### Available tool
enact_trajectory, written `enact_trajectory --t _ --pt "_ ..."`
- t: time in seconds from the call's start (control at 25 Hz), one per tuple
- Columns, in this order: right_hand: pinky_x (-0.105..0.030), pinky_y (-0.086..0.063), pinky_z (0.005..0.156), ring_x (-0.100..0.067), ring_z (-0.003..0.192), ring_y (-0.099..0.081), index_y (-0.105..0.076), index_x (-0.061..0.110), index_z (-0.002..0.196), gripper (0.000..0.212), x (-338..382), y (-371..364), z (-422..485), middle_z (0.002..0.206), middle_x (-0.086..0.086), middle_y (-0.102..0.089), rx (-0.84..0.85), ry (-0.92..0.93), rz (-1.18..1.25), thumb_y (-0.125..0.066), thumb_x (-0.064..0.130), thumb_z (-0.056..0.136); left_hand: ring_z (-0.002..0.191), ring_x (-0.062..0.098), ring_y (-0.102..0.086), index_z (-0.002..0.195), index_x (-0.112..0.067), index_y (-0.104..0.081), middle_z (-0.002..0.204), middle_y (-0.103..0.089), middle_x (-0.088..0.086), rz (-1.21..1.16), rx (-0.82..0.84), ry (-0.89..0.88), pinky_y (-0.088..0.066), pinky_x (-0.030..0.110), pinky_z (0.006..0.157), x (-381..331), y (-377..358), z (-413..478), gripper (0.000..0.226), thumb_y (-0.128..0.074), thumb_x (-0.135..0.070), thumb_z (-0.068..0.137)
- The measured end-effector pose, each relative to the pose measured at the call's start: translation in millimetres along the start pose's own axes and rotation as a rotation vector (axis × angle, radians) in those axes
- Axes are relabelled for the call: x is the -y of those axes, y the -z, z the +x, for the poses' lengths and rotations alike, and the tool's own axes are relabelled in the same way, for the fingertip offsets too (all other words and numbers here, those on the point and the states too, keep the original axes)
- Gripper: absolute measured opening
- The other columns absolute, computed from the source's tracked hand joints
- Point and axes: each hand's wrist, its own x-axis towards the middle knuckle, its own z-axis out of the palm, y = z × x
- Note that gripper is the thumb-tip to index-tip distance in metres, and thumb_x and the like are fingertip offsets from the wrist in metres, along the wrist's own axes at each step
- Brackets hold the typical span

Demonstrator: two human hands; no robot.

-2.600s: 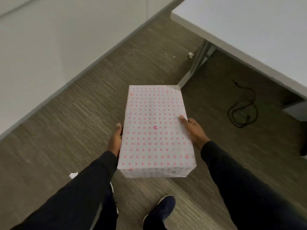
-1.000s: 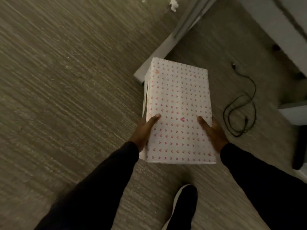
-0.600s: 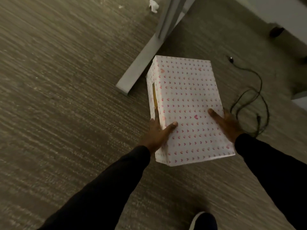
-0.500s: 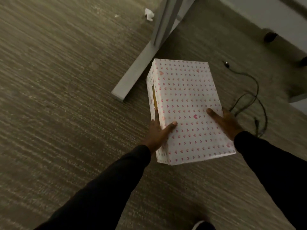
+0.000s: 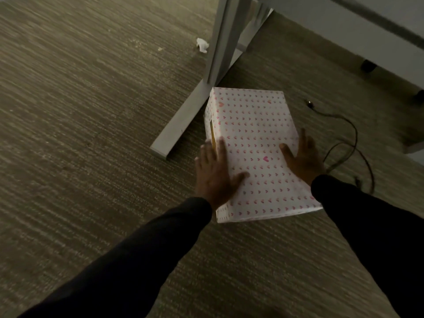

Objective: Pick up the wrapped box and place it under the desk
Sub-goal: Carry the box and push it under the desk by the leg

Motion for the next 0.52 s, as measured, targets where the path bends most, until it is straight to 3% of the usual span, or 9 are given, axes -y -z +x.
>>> enact_trajectory --t 0.08,0.16,0.32,0.52 --pt "-0.066 -0.021 0.121 -0.044 0.156 -0.015 0.007 0.04 0.161 0.077 2.9 -1.0 8.2 0.174 -0.01 0.003 -0.026 0.158 -0.104 -0.033 0.066 0.101 0.155 0.038 0.013 0.163 -0.023 0.003 0.169 0.012 0.019 0.21 0.048 -0.338 -0.003 0.065 0.124 -10.0 -2.8 -15.9 0.12 -0.043 -0.092 0.076" --pt "-0.064 -0.021 0.124 -0.041 0.157 -0.012 -0.002 0.038 0.163 0.065 4.1 -2.8 13.7 0.174 -0.007 0.004 -0.012 0.278 -0.144 -0.031 0.052 0.107 0.153 0.04 0.019 0.163 -0.02 0.003 0.167 0.017 0.023 0.392 0.213 -0.517 0.002 0.065 0.123 -12.8 -8.9 -27.3 0.131 -0.055 -0.09 0.069" --pt "-0.06 -0.016 0.126 -0.037 0.158 -0.007 -0.004 0.039 0.163 0.06 2.3 0.2 19.0 0.174 0.0 0.01 0.049 0.283 -0.148 -0.03 0.045 0.109 0.149 0.041 0.027 0.162 -0.02 0.012 0.165 0.024 0.024 0.489 0.246 -0.537 0.016 0.062 0.12 -11.6 -13.6 -31.3 0.129 -0.067 -0.075 0.076" --pt "-0.058 -0.016 0.127 -0.037 0.158 -0.008 -0.002 0.041 0.163 0.06 14.4 -2.6 19.2 0.174 0.002 0.013 0.051 0.194 -0.107 -0.028 0.049 0.109 0.149 0.041 0.028 0.161 -0.023 0.016 0.165 0.026 0.023 0.589 0.313 -0.582 0.021 0.057 0.117 1.1 5.3 -6.2 0.13 -0.067 -0.075 0.076"
